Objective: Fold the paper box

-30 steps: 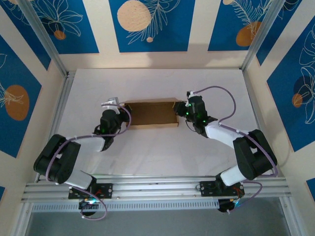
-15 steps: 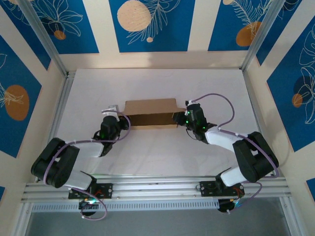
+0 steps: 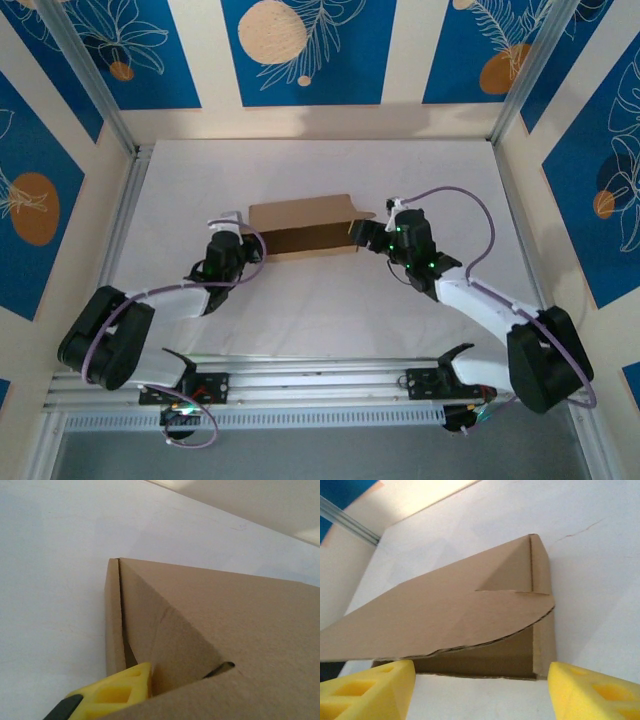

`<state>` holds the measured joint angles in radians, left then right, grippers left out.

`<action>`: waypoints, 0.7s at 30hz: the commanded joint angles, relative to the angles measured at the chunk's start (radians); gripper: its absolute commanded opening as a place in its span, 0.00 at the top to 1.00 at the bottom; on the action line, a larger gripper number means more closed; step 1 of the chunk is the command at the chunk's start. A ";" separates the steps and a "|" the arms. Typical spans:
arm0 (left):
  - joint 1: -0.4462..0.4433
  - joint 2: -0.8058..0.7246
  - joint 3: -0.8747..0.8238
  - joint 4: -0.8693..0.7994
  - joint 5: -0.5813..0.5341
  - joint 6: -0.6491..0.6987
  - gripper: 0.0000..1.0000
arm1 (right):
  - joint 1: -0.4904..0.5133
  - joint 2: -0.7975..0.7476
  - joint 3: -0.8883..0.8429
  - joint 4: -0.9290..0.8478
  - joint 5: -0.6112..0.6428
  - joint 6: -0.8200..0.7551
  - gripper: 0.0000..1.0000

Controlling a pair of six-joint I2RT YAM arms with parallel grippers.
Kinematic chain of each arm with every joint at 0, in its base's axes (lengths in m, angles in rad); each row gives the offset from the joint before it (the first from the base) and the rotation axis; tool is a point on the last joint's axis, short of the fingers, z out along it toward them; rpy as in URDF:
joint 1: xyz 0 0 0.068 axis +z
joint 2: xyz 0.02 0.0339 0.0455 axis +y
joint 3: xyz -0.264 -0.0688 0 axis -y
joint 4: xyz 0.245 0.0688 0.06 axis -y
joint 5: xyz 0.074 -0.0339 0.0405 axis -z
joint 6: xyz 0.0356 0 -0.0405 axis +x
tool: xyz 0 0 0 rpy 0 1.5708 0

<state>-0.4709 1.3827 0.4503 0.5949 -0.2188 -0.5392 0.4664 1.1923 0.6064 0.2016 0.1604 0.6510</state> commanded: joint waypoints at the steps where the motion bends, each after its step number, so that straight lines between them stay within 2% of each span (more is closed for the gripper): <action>1: -0.018 -0.002 0.034 -0.054 -0.028 0.027 0.82 | 0.001 -0.069 -0.061 -0.007 -0.076 0.038 0.29; 5: -0.029 -0.002 0.053 -0.074 -0.033 0.029 0.82 | 0.002 -0.191 -0.110 -0.035 -0.179 0.087 0.31; 8: -0.040 -0.002 0.068 -0.091 -0.038 0.040 0.82 | 0.002 -0.313 -0.110 -0.154 -0.169 0.123 0.34; 11: -0.050 0.003 0.081 -0.099 -0.044 0.049 0.81 | 0.004 -0.466 -0.101 -0.282 -0.077 0.093 0.38; 13: -0.053 0.010 0.088 -0.101 -0.043 0.055 0.81 | 0.003 -0.534 -0.063 -0.397 0.043 0.070 0.46; 15: -0.057 0.018 0.095 -0.105 -0.043 0.062 0.81 | -0.011 -0.526 0.029 -0.572 0.165 0.094 0.55; 16: -0.060 0.022 0.097 -0.108 -0.043 0.066 0.80 | -0.034 -0.497 0.076 -0.615 0.154 0.078 0.57; 21: -0.064 0.033 0.121 -0.129 -0.029 0.116 0.80 | -0.170 -0.220 0.329 -0.713 -0.175 0.021 0.58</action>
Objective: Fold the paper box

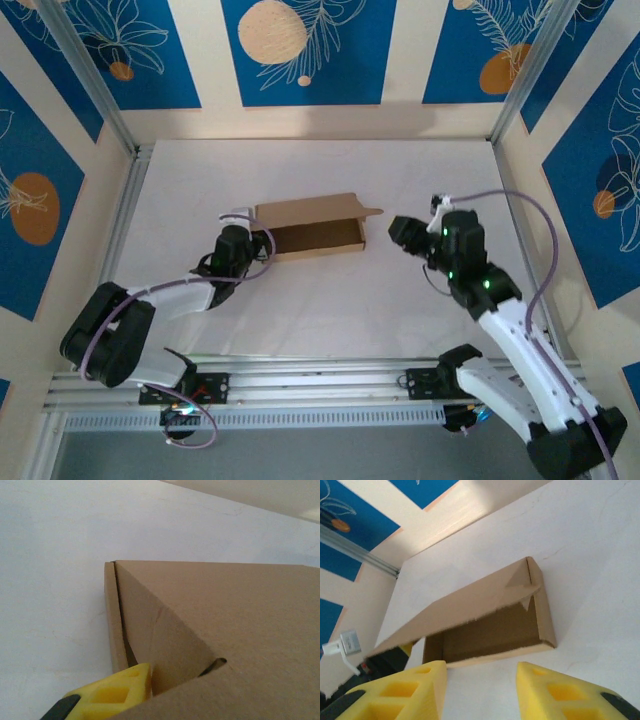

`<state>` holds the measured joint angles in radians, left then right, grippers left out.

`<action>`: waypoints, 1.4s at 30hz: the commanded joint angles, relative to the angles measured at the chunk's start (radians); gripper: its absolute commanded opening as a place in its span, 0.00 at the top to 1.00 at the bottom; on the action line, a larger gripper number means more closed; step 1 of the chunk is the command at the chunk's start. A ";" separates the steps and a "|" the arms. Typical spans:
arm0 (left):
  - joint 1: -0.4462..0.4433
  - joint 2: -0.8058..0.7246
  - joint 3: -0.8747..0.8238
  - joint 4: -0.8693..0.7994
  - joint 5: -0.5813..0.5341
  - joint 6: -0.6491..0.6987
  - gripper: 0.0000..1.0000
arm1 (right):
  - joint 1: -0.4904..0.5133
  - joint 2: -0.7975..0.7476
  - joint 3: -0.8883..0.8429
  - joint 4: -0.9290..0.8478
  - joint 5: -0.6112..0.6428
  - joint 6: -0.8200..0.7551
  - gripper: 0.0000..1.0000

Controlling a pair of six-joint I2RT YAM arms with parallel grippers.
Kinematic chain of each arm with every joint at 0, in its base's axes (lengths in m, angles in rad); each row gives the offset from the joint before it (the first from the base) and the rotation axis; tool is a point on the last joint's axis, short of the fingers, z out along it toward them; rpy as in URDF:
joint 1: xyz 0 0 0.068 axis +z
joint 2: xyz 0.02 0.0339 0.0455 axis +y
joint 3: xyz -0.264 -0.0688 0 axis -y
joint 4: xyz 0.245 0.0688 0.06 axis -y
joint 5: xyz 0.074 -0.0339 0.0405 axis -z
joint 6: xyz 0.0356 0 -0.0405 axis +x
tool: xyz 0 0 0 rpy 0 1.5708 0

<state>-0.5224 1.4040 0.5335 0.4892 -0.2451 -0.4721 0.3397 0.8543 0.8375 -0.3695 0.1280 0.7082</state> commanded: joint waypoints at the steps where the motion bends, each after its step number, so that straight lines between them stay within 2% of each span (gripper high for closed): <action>1: -0.015 0.013 0.045 -0.035 0.003 0.063 0.80 | -0.061 0.184 0.152 -0.162 -0.196 -0.040 0.58; 5: -0.018 0.016 0.064 -0.076 0.011 0.084 0.80 | -0.083 0.409 0.360 -0.224 -0.347 -0.042 0.60; 8: -0.022 0.020 0.063 -0.086 0.027 0.084 0.79 | -0.051 0.543 0.490 -0.243 -0.381 -0.019 0.60; 14: -0.024 0.030 0.058 -0.104 0.048 0.084 0.76 | 0.040 0.751 0.673 -0.305 -0.320 -0.007 0.61; 18: -0.025 0.033 0.058 -0.129 0.058 0.082 0.72 | 0.067 0.841 0.684 -0.307 -0.305 0.015 0.62; 24: -0.025 0.001 0.052 -0.168 0.082 0.055 0.52 | 0.095 0.865 0.580 -0.253 -0.279 0.048 0.65; 31: -0.025 -0.085 0.025 -0.214 0.207 0.034 0.34 | 0.103 0.874 0.521 -0.222 -0.259 0.065 0.65; 37: -0.026 -0.185 -0.002 -0.330 0.248 -0.002 0.29 | 0.102 0.885 0.526 -0.225 -0.230 0.062 0.65; 42: -0.025 -0.263 -0.014 -0.410 0.301 -0.036 0.30 | 0.100 0.902 0.529 -0.232 -0.219 0.056 0.65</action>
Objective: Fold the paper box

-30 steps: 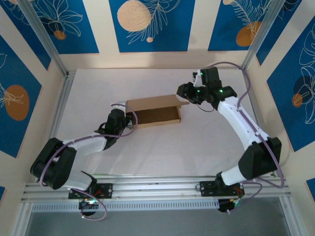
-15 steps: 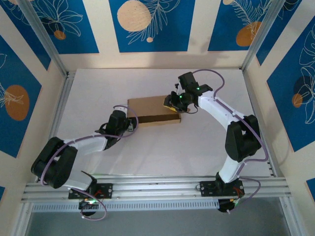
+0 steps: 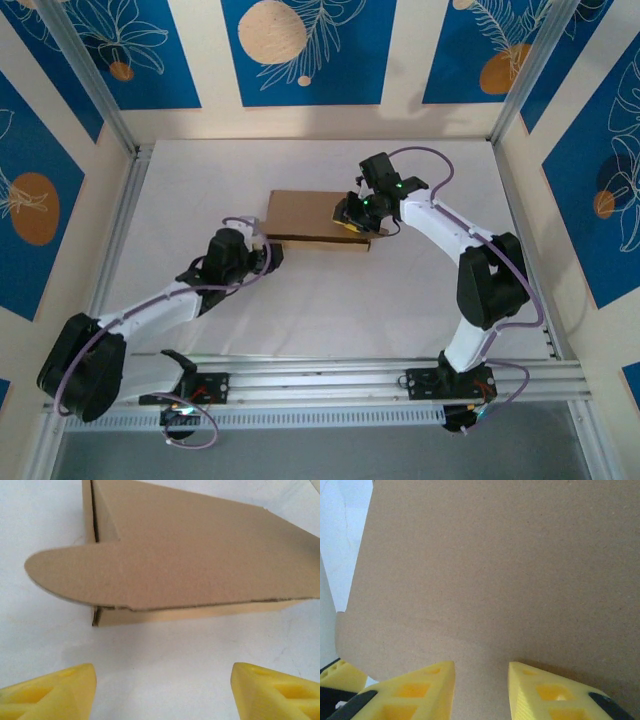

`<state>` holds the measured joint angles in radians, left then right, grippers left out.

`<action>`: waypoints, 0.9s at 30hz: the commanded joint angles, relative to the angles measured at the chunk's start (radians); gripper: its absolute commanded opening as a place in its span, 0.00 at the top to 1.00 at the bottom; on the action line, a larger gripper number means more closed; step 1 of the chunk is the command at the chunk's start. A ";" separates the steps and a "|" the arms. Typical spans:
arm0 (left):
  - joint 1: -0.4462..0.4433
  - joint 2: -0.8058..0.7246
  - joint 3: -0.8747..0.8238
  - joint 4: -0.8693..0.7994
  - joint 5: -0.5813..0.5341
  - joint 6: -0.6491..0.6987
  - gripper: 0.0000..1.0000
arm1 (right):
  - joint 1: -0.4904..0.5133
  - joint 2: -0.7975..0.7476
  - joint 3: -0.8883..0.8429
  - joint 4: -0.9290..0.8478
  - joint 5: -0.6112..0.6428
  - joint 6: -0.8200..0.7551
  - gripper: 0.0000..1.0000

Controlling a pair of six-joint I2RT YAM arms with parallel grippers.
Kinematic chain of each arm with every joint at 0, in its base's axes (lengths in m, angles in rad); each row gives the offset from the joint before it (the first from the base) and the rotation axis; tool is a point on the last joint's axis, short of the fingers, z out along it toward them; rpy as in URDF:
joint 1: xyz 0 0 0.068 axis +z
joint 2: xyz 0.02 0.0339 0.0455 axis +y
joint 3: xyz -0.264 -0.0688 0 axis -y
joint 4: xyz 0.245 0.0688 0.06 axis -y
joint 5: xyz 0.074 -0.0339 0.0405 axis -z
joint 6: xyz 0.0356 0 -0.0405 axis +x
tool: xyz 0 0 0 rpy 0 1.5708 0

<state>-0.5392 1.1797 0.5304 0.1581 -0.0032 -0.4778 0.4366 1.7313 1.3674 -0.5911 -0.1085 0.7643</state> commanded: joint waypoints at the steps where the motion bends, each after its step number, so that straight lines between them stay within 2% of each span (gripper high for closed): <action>1: -0.009 -0.054 -0.010 -0.097 0.076 -0.030 0.30 | 0.003 0.031 0.000 -0.014 0.021 -0.002 0.65; 9: -0.010 -0.110 0.041 -0.187 0.084 -0.024 0.32 | 0.006 0.092 -0.054 -0.001 0.052 -0.014 0.67; 18: -0.004 -0.055 0.220 -0.301 0.092 0.004 0.33 | -0.002 0.163 -0.093 0.004 0.061 -0.035 0.71; 23: 0.035 0.018 0.312 -0.321 0.088 0.019 0.33 | -0.003 0.141 -0.085 -0.010 0.043 -0.064 0.71; 27: 0.100 0.170 0.403 -0.262 0.206 -0.019 0.39 | -0.008 0.122 -0.086 -0.017 0.031 -0.085 0.71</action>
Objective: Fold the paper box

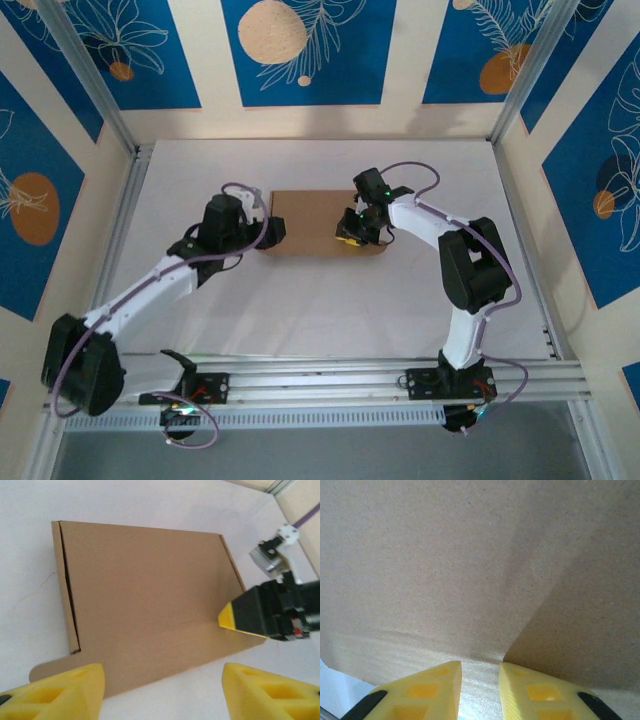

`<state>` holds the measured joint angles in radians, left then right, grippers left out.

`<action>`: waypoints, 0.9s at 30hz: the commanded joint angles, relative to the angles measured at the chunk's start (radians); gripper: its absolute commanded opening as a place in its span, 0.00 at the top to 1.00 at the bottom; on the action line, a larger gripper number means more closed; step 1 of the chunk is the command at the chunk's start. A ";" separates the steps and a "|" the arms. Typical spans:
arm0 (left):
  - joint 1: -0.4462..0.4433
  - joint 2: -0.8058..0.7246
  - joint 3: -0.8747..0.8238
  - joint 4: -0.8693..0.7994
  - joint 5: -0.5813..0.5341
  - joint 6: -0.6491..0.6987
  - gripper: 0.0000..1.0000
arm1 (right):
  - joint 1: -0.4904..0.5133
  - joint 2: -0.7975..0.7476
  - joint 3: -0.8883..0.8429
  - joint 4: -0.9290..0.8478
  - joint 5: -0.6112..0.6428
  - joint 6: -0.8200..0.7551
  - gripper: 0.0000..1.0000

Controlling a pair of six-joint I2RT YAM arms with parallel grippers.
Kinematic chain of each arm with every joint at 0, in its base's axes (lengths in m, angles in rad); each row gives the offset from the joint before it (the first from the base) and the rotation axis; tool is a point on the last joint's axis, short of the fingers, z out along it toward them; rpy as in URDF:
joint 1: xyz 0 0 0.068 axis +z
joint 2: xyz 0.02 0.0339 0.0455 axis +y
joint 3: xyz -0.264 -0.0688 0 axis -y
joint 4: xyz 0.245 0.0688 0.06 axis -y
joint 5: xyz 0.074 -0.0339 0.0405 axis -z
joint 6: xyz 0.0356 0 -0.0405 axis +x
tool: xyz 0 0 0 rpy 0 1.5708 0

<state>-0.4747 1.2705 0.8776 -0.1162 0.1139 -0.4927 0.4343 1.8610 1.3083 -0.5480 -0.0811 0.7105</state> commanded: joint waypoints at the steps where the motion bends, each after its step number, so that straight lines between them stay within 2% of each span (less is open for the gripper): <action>1: 0.038 0.128 0.083 0.036 0.134 0.014 0.40 | -0.009 -0.006 -0.027 -0.061 -0.005 -0.035 0.71; 6: 0.045 0.384 0.281 -0.085 0.255 0.043 0.54 | -0.030 -0.015 -0.043 -0.045 -0.058 -0.035 0.71; 9: 0.049 0.461 0.333 -0.110 0.260 0.033 0.60 | -0.040 -0.025 -0.046 -0.042 -0.075 -0.040 0.71; 14: 0.061 0.520 0.328 -0.101 0.236 0.029 0.61 | -0.052 -0.027 -0.045 -0.044 -0.110 -0.047 0.72; 18: 0.063 0.553 0.301 -0.108 0.225 0.030 0.62 | -0.081 -0.088 -0.036 -0.051 -0.155 -0.050 0.72; 20: 0.065 0.550 0.278 -0.096 0.221 0.024 0.62 | -0.096 -0.134 -0.025 -0.082 -0.134 -0.065 0.71; 24: 0.070 0.533 0.252 -0.071 0.222 0.014 0.62 | -0.109 -0.213 -0.016 -0.193 -0.004 -0.133 0.71; 27: 0.071 0.534 0.255 -0.067 0.229 0.015 0.62 | -0.137 -0.256 -0.070 -0.232 0.042 -0.162 0.68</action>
<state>-0.4156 1.8088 1.1515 -0.1711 0.3298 -0.4725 0.3145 1.6428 1.2774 -0.6823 -0.1009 0.6029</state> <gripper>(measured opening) 0.384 0.315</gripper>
